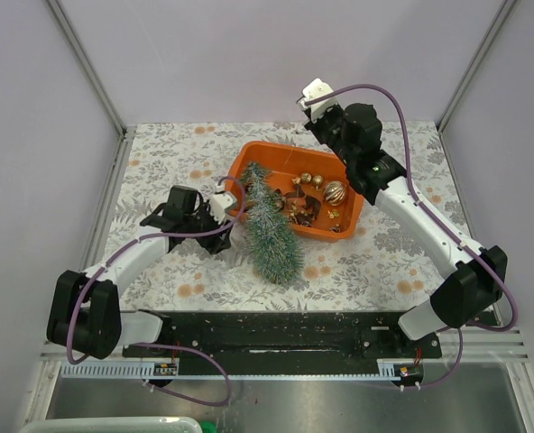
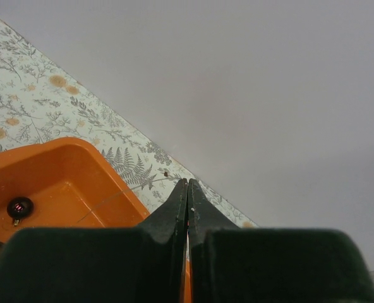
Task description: Decorate the small christmas tree
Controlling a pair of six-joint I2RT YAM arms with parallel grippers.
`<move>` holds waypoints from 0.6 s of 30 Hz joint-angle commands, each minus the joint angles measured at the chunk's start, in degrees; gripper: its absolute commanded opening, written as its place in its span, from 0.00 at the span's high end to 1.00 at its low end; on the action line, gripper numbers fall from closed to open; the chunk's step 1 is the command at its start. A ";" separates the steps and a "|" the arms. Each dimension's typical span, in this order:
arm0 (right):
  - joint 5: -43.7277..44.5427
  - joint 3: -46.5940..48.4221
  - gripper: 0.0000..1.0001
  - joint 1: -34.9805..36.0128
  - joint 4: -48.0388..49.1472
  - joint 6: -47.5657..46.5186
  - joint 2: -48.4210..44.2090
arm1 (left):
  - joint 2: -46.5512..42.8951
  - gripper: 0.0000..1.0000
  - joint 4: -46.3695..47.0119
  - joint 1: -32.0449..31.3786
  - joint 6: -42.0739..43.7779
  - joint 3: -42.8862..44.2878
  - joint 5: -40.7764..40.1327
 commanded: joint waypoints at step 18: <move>0.01 -0.07 1.00 -0.27 4.48 0.68 -1.29 | 6.53 0.35 13.36 -3.70 -5.82 -3.67 -12.45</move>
